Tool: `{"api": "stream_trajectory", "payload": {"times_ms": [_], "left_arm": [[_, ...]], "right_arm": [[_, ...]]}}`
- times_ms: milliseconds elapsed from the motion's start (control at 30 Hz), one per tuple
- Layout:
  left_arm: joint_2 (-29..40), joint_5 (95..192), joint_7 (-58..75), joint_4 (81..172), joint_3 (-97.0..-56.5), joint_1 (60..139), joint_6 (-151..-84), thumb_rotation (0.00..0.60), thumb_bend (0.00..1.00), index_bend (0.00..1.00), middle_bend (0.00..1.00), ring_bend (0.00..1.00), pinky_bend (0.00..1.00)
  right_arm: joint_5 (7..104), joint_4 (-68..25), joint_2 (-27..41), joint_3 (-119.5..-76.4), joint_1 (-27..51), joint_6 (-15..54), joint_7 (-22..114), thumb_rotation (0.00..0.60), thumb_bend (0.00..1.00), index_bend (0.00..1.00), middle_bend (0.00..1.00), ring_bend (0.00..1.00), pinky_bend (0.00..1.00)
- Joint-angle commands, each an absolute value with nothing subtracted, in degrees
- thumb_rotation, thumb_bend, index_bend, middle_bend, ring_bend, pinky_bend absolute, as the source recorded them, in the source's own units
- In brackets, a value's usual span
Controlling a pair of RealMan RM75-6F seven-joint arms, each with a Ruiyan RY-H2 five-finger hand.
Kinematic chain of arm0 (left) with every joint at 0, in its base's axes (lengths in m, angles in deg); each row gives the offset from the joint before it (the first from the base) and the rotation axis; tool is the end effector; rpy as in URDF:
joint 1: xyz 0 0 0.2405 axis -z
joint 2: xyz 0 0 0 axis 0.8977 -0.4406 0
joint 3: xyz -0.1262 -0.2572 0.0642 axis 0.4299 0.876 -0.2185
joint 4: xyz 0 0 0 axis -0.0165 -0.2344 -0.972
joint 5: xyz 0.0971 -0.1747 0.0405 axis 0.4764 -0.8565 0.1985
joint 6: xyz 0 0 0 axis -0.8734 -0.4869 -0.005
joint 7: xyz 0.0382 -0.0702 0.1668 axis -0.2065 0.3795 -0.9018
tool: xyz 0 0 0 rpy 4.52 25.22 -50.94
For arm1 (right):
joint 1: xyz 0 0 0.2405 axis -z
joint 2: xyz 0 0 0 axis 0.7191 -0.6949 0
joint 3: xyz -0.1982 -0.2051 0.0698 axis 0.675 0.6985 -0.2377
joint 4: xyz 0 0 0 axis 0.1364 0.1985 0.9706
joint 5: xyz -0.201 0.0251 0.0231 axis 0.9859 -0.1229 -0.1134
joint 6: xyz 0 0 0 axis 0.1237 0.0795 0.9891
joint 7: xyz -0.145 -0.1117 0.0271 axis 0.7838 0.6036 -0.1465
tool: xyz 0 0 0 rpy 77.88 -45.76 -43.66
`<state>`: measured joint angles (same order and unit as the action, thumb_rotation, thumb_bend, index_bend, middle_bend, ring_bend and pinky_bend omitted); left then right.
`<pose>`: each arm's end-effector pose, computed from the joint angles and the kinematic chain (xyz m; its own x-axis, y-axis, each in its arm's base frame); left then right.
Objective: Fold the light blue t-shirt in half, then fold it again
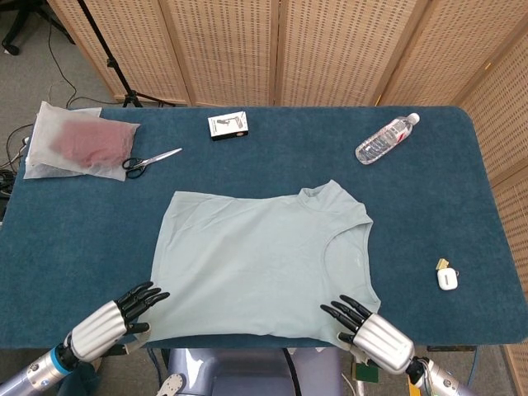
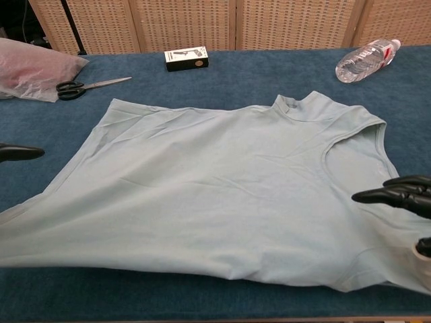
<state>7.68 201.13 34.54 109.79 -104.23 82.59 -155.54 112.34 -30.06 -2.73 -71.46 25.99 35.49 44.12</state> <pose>-0.2857 0.1902 0.0422 0.2873 0.2863 0.9140 0.6501 -0.7591 0.0335 -0.2581 -0.1829 0.0382 0.5351 -0.2775 0.7979 -0.6456 -0.7434 0.1745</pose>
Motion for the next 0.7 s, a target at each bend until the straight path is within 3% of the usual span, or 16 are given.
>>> {"api": "stream_trajectory", "payload": {"times_ms": [33,700], "left_arm": [[7.4,201.7,35.1,109.3,-104.8,82.2,-156.2,0.6,0.79,0.76,0.0,0.0,0.0],[7.2,205.4,37.5,103.5,-108.3,79.1,-161.2,0.6,0.79,0.76,0.0,0.0,0.0]], "right_arm": [[113.6,-30.4,-3.2,-70.4,25.7,35.1,44.3,0.6,0.67,0.71,0.0,0.0,0.0],[119.2,-29.5,-4.5,-65.6,26.5,37.0,44.9,0.6,0.67,0.72,0.0,0.0,0.0]]}}
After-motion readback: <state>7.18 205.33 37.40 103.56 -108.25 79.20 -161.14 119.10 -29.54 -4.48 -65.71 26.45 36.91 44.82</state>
